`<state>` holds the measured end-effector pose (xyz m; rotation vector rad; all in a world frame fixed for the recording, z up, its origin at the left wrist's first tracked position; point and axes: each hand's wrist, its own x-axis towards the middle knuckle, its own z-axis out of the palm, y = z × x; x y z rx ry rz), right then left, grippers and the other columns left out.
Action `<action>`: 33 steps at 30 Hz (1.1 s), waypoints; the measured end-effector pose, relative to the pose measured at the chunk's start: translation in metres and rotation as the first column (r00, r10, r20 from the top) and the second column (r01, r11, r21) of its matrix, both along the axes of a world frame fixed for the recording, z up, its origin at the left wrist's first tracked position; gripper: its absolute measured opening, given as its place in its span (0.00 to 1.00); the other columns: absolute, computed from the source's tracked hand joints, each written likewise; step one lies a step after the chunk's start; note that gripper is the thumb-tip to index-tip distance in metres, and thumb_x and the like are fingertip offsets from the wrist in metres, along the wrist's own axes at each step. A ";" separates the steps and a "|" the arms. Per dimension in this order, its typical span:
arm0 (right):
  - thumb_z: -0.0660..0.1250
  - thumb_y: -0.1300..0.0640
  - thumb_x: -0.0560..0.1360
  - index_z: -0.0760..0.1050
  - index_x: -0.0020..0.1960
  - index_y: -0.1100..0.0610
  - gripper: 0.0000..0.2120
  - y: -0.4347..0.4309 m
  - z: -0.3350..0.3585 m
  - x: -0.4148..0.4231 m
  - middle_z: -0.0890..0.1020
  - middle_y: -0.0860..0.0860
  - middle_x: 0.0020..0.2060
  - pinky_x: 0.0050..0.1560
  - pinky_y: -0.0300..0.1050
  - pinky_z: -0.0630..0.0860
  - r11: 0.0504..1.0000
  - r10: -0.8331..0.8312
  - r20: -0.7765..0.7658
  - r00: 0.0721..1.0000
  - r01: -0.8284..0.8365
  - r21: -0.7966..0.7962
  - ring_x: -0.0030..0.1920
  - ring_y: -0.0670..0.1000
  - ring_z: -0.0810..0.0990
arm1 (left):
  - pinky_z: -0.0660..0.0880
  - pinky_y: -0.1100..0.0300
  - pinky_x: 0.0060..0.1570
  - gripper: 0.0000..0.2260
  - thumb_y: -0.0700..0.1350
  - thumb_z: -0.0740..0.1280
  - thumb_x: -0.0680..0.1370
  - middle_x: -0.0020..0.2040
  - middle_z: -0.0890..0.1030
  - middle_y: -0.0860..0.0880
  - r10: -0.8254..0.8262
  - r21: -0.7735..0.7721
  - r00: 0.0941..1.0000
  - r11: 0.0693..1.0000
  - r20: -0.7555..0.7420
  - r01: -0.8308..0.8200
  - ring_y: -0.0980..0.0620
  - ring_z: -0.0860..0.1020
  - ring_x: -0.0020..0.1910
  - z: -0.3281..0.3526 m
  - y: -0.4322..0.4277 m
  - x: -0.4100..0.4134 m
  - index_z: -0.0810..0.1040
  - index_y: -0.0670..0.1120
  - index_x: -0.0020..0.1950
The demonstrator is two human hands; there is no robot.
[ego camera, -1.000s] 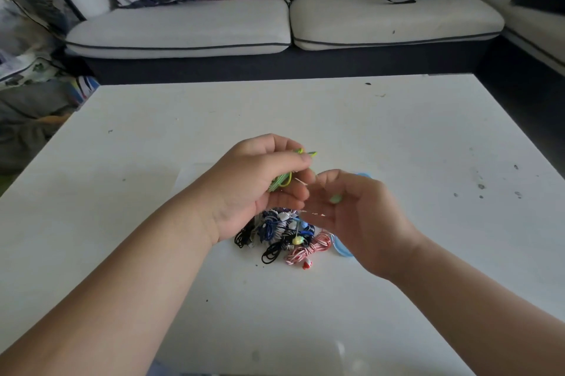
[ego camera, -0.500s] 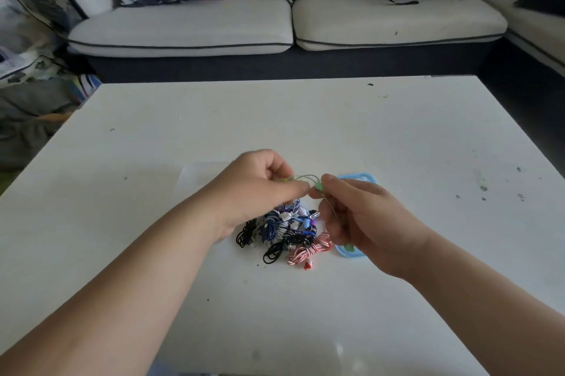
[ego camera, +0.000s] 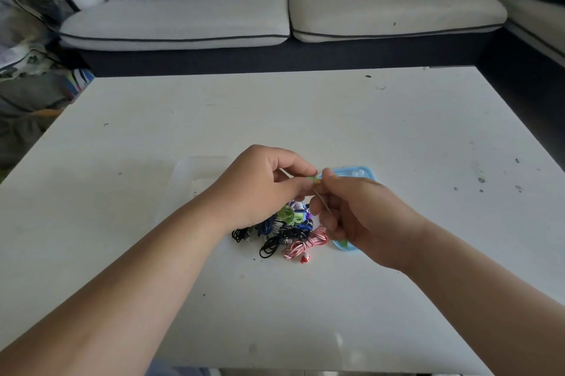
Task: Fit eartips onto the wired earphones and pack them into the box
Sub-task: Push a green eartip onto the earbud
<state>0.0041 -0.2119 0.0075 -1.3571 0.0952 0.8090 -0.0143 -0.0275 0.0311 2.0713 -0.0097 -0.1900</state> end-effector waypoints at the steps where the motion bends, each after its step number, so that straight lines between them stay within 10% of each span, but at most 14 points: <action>1: 0.57 0.50 0.86 0.80 0.55 0.64 0.20 -0.001 0.001 0.001 0.80 0.55 0.35 0.34 0.47 0.64 0.999 0.006 -0.037 0.999 -0.005 0.034 0.30 0.52 0.71 | 0.81 0.60 0.46 0.03 0.46 0.75 0.78 0.39 0.87 0.56 0.011 0.007 1.000 1.000 0.009 -0.012 0.52 0.86 0.42 -0.001 0.000 0.001 0.87 0.53 0.51; 7: 0.63 0.58 0.80 0.83 0.58 0.63 0.14 -0.012 0.008 0.001 0.81 0.60 0.43 0.52 0.54 0.78 0.976 0.215 -0.058 0.975 -0.214 0.029 0.42 0.59 0.79 | 0.75 0.67 0.35 0.02 0.44 0.71 0.81 0.35 0.83 0.57 0.080 0.025 0.995 0.996 0.061 -0.082 0.58 0.82 0.32 -0.006 0.005 0.005 0.84 0.50 0.50; 14: 0.59 0.77 0.78 0.77 0.65 0.64 0.20 -0.019 0.000 -0.004 0.83 0.62 0.50 0.48 0.49 0.83 0.973 0.186 -0.096 0.978 -0.170 0.157 0.46 0.60 0.85 | 0.81 0.57 0.44 0.03 0.44 0.72 0.79 0.40 0.83 0.54 0.214 0.113 0.961 0.965 0.175 -0.236 0.50 0.83 0.37 -0.015 0.019 0.013 0.84 0.51 0.47; 21: 0.64 0.68 0.81 0.75 0.64 0.70 0.12 -0.019 -0.003 -0.001 0.85 0.65 0.54 0.47 0.44 0.84 0.968 -0.130 -0.092 0.987 0.147 0.205 0.51 0.59 0.87 | 0.78 0.63 0.40 0.04 0.46 0.71 0.80 0.37 0.83 0.59 0.126 0.237 0.977 0.957 0.170 -0.164 0.57 0.82 0.36 -0.016 0.015 0.011 0.83 0.52 0.45; 26: 0.66 0.53 0.82 0.80 0.56 0.64 0.14 -0.014 -0.001 0.000 0.85 0.58 0.42 0.38 0.44 0.82 0.986 -0.158 0.027 0.987 0.156 0.061 0.37 0.52 0.84 | 0.73 0.70 0.37 0.05 0.46 0.70 0.80 0.39 0.84 0.59 0.116 0.214 0.986 0.967 0.123 -0.141 0.62 0.79 0.35 -0.015 0.013 0.010 0.84 0.52 0.45; 29: 0.67 0.48 0.81 0.82 0.50 0.60 0.15 -0.012 -0.001 0.001 0.73 0.52 0.32 0.32 0.42 0.73 0.979 -0.189 0.087 0.978 0.195 -0.063 0.29 0.49 0.70 | 0.79 0.58 0.42 0.06 0.45 0.69 0.82 0.39 0.85 0.53 0.123 0.125 0.991 0.984 0.058 -0.129 0.53 0.82 0.39 -0.013 0.010 0.008 0.83 0.51 0.46; 33: 0.69 0.55 0.79 0.81 0.52 0.62 0.10 -0.012 0.001 0.002 0.79 0.53 0.35 0.34 0.42 0.78 0.982 -0.171 0.004 0.985 0.170 0.083 0.31 0.49 0.76 | 0.83 0.53 0.43 0.05 0.43 0.68 0.83 0.41 0.86 0.47 0.138 -0.038 0.990 0.990 -0.012 -0.138 0.52 0.85 0.39 -0.011 -0.002 0.003 0.83 0.47 0.50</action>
